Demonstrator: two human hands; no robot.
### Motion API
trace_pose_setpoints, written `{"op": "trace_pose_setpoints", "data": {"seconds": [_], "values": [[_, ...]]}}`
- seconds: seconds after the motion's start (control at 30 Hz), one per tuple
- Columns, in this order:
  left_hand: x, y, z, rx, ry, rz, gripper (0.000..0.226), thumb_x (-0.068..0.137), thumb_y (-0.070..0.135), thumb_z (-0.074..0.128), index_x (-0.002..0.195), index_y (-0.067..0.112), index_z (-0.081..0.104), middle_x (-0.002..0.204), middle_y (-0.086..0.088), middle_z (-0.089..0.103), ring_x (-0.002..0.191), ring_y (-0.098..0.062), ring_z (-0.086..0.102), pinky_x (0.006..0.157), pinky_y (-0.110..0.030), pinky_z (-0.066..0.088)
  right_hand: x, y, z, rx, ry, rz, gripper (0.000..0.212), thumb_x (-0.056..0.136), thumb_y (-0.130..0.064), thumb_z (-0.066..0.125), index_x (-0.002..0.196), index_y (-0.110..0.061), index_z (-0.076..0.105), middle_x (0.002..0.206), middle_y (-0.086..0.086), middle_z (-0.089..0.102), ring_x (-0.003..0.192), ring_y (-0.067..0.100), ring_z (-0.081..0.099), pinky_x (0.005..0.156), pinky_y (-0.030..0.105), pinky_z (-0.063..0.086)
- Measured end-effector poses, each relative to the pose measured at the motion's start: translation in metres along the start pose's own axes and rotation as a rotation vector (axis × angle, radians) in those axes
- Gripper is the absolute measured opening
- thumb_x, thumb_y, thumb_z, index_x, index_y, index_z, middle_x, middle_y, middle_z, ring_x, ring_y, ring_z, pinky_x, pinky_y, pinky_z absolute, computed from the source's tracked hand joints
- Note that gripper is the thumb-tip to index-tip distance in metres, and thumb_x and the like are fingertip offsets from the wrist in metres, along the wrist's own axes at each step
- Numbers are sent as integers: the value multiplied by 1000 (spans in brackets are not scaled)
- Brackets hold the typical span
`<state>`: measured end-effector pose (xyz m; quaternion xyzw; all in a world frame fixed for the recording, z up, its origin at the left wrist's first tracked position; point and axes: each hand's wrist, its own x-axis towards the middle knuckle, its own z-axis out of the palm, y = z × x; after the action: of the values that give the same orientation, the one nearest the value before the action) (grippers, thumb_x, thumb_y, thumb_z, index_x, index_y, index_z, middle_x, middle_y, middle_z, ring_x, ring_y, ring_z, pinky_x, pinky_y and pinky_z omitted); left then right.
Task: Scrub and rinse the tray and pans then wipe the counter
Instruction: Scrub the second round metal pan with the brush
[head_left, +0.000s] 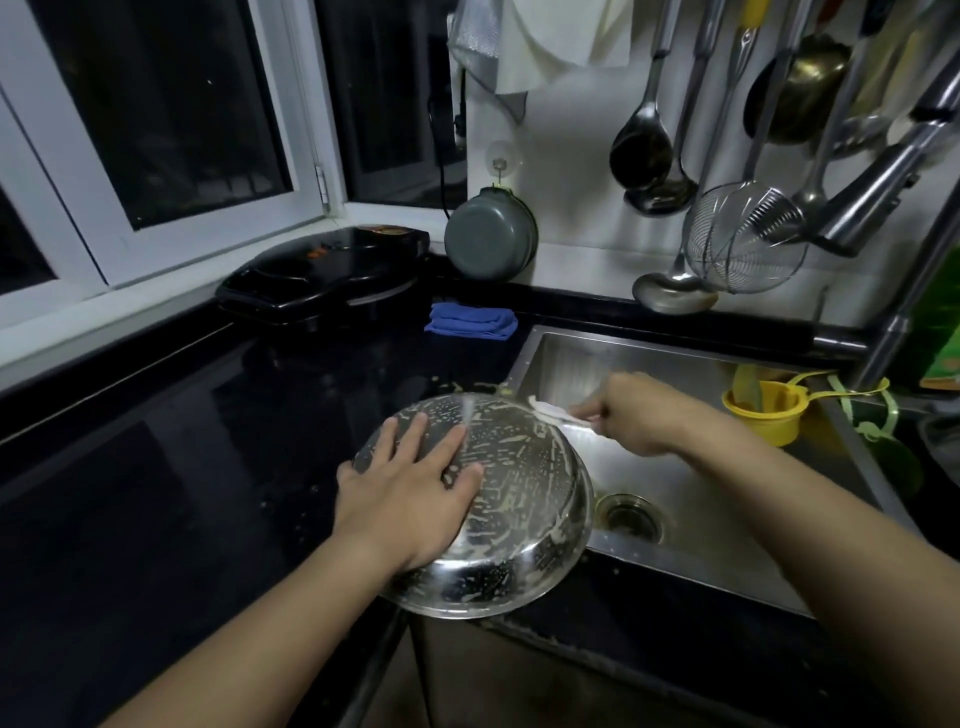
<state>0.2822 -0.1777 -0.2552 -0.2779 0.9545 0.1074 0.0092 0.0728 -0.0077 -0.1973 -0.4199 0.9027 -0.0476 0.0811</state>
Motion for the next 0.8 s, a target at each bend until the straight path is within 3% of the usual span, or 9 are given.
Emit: {"op": "trace_pose_setpoints", "data": {"seconds": [0.1, 0.2, 0.3, 0.4, 0.53, 0.6, 0.7, 0.8], "values": [[1, 0, 2, -6, 16, 4, 68, 94, 77, 6, 157, 54, -4, 169, 15, -15, 155, -15, -20, 121, -63, 7, -36, 6, -2, -41, -58, 69, 38, 100, -24, 59, 132, -45, 61, 139, -6, 61, 125, 22, 58, 101, 33, 48], [2, 1, 4, -26, 48, 11, 72, 94, 77, 9, 160, 47, 4, 170, 15, -10, 156, -13, -16, 122, -63, 9, -22, -25, -4, -126, 25, 32, 38, 101, -25, 53, 129, -49, 62, 128, -1, 64, 115, 28, 61, 90, 35, 52], [1, 1, 4, -59, 104, -13, 79, 93, 78, 14, 161, 35, 13, 170, 16, 0, 156, -9, -10, 122, -60, 14, 7, -69, 15, -244, 134, -115, 30, 101, -25, 49, 126, -33, 65, 111, 9, 65, 104, 34, 63, 75, 35, 48], [0, 1, 5, -88, 137, -31, 82, 93, 78, 18, 160, 30, 18, 170, 14, 6, 156, -9, -6, 121, -58, 18, 18, -71, 10, -288, 221, -16, 26, 98, -20, 50, 120, -18, 66, 114, 14, 65, 104, 38, 64, 74, 39, 43], [-3, 1, 8, -164, 321, -73, 77, 92, 74, 37, 147, 22, 34, 160, 3, 27, 151, -17, 18, 118, -50, 29, -9, -90, 20, -247, 91, -221, 34, 98, -17, 50, 123, -34, 65, 91, 1, 58, 81, 26, 59, 66, 34, 44], [-9, -2, 11, -281, 382, -89, 76, 90, 68, 51, 146, 20, 33, 157, -1, 27, 148, -20, 21, 119, -45, 31, -5, -95, 18, -265, 103, -222, 29, 98, -16, 49, 120, -26, 66, 94, 4, 60, 85, 29, 61, 71, 37, 50], [-25, -18, 11, -639, 269, -133, 96, 85, 57, 71, 157, 24, 17, 160, 2, 18, 148, -17, 20, 122, -39, 26, 14, -89, 9, -322, 157, -115, 30, 98, -15, 46, 123, -21, 62, 113, 13, 64, 100, 36, 64, 81, 41, 53], [-40, -42, 6, -930, 28, -196, 125, 78, 49, 84, 163, 26, -4, 159, 9, 34, 141, -11, 40, 116, -28, 32, 3, -128, 19, -262, 19, -351, 48, 97, -16, 43, 140, -35, 53, 114, 9, 64, 104, 32, 63, 86, 41, 53]]}}
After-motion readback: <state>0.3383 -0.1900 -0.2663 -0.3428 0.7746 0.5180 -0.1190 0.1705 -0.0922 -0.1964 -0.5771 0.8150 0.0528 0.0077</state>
